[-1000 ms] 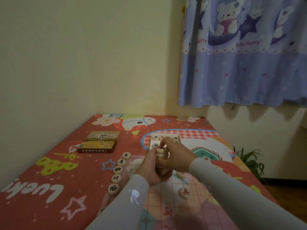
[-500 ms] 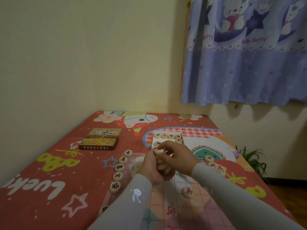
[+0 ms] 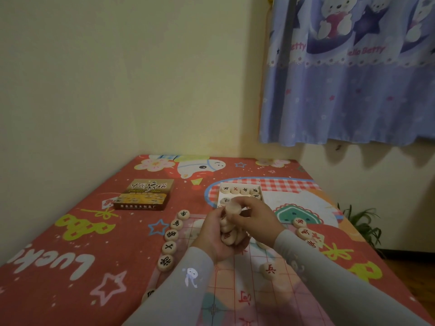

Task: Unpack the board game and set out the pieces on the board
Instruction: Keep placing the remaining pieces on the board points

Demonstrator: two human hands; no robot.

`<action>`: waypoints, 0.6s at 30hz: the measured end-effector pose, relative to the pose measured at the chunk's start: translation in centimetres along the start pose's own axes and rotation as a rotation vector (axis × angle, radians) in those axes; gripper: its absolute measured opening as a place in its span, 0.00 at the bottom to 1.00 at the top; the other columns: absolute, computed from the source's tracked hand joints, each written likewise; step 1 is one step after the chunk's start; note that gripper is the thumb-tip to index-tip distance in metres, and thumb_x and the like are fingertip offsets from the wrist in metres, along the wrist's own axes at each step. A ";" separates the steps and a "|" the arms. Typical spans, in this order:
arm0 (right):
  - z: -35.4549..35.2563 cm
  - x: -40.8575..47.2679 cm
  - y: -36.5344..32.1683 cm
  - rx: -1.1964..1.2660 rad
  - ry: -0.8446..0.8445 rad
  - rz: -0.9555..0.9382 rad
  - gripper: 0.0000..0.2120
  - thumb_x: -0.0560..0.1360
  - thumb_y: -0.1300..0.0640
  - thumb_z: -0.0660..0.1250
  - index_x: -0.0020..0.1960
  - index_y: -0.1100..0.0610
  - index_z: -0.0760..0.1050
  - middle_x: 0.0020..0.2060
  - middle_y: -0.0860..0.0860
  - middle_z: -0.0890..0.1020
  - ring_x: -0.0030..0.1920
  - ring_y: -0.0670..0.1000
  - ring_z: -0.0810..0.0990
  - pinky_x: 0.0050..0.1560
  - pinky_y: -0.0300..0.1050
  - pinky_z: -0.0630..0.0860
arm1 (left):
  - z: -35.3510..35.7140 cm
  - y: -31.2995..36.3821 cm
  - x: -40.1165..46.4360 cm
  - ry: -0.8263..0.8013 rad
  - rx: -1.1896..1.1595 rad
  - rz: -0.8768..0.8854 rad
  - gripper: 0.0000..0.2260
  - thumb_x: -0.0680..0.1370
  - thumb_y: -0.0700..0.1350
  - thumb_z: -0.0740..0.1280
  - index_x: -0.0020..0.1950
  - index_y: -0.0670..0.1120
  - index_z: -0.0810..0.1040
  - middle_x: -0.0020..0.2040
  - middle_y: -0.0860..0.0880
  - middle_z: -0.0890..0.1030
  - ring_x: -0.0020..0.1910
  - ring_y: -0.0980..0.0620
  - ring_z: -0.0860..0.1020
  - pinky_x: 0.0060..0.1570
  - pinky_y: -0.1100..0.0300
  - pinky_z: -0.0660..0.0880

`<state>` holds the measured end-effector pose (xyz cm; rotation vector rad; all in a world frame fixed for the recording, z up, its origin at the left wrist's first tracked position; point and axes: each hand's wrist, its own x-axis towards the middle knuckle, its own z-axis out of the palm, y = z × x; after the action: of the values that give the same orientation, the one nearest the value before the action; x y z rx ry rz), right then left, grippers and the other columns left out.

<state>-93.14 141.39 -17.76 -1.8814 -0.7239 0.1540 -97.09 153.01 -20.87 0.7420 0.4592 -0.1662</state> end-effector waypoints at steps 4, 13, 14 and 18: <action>-0.5 -0.1 0.4 0.006 0.071 0.013 0.14 0.70 0.62 0.72 0.49 0.46 0.76 0.47 0.46 0.81 0.43 0.41 0.81 0.41 0.35 0.79 | -0.5 0.3 0.3 0.016 -0.053 -0.009 0.13 0.74 0.53 0.66 0.49 0.44 0.78 0.35 0.46 0.76 0.30 0.48 0.74 0.36 0.54 0.78; -4.2 -2.9 3.5 -0.266 0.134 0.089 0.14 0.70 0.55 0.73 0.52 0.48 0.73 0.48 0.44 0.78 0.44 0.40 0.79 0.41 0.33 0.75 | -0.4 0.0 0.0 -0.006 -0.064 0.009 0.15 0.75 0.53 0.65 0.42 0.41 0.75 0.29 0.46 0.74 0.34 0.46 0.75 0.39 0.50 0.77; -4.7 -3.5 3.9 -0.290 0.144 0.097 0.14 0.70 0.54 0.73 0.53 0.48 0.73 0.47 0.43 0.78 0.44 0.40 0.78 0.41 0.32 0.74 | -0.2 -0.3 -0.2 -0.018 -0.067 0.009 0.15 0.75 0.53 0.65 0.42 0.41 0.74 0.29 0.45 0.74 0.36 0.46 0.75 0.41 0.49 0.76; -6.9 -6.3 5.4 -0.380 0.179 0.131 0.15 0.70 0.49 0.74 0.54 0.48 0.74 0.45 0.42 0.79 0.43 0.41 0.79 0.44 0.37 0.77 | 0.9 -2.0 -0.5 -0.038 -0.060 0.012 0.14 0.74 0.52 0.67 0.51 0.41 0.75 0.40 0.41 0.77 0.40 0.44 0.77 0.43 0.48 0.79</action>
<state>-93.04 131.06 -20.92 -2.2718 -0.5331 -0.0752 -97.84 150.97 -21.29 0.6812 0.4215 -0.1541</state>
